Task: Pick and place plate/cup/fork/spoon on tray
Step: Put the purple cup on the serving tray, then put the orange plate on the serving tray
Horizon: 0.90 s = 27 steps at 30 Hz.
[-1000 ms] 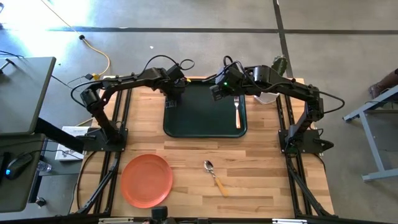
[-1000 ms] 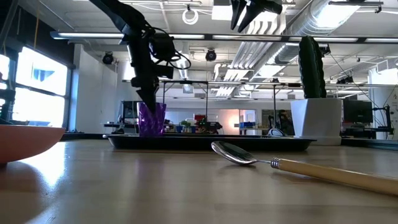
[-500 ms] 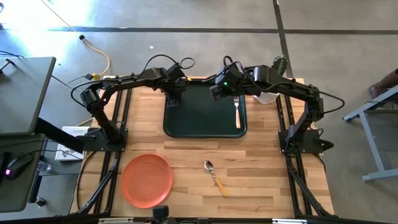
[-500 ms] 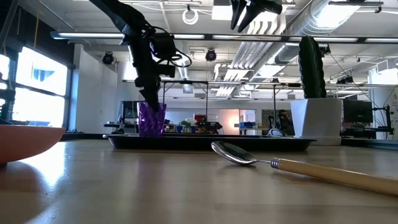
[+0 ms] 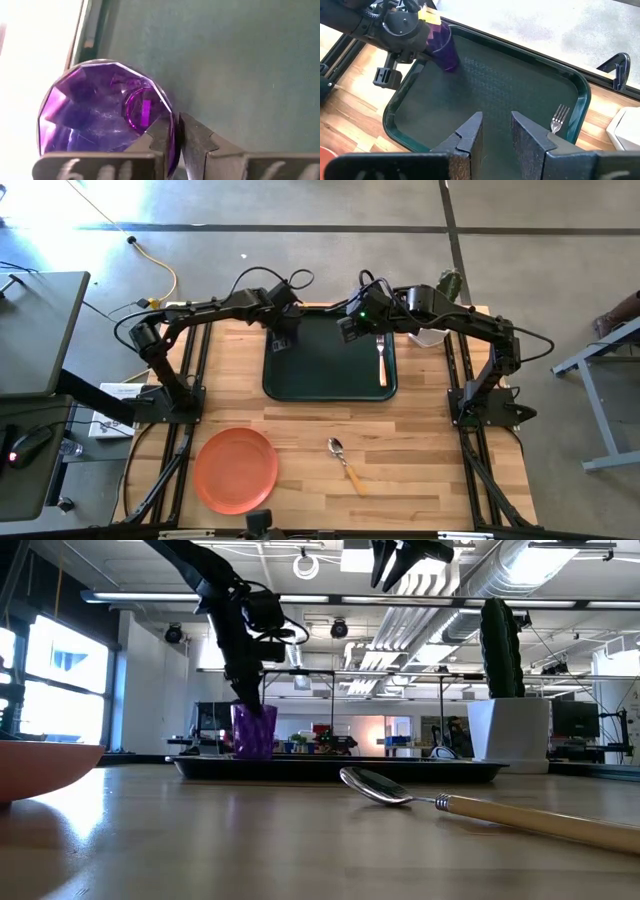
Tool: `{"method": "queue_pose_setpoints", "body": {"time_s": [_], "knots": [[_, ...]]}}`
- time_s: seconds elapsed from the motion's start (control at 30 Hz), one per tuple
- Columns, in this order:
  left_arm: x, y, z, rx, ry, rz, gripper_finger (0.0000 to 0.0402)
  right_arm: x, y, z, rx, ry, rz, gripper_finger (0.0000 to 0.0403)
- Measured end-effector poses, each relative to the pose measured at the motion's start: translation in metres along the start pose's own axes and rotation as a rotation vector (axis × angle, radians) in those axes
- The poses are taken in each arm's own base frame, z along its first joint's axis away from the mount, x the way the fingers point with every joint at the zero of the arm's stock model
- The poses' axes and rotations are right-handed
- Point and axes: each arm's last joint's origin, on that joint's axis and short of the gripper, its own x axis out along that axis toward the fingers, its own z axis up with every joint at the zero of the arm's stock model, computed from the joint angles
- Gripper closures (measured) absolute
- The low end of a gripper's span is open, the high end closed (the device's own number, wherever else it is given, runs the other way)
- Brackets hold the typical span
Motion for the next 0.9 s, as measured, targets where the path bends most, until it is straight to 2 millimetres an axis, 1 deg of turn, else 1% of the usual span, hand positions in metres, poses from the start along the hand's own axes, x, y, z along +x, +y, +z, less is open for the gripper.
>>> {"method": "queue_pose_setpoints", "body": {"time_s": [0.13, 0.3, 0.43, 0.53, 0.73, 0.9], "knots": [[0.0, -0.0013, -0.0033, 0.01, 0.034, -0.015, 0.0367, 0.0, 0.0, 0.0, 0.003, 0.0, 0.0, 0.0311], [0.0, -0.0008, -0.0021, 0.009, 0.021, -0.009, 0.0374, 0.0, 0.0, 0.0, 0.005, 0.001, 0.001, 0.0311], [0.0, -0.0006, -0.0017, 0.009, 0.017, -0.007, 0.037, 0.0, 0.0001, -0.0001, 0.007, 0.004, 0.003, 0.0311], [0.0, -0.001, -0.0015, 0.008, 0.01, -0.021, 0.0358, 0.0, 0.0001, -0.0001, 0.007, 0.003, 0.003, 0.0311], [0.0, -0.0011, -0.0009, -0.002, 0.001, -0.028, 0.0319, 0.0, 0.0001, -0.0001, 0.007, 0.004, 0.004, 0.0311], [-0.0014, -0.0007, -0.0003, -0.065, 0.005, -0.026, 0.0293, 0.0, 0.0001, -0.0001, 0.007, 0.005, 0.004, 0.0311]]}}
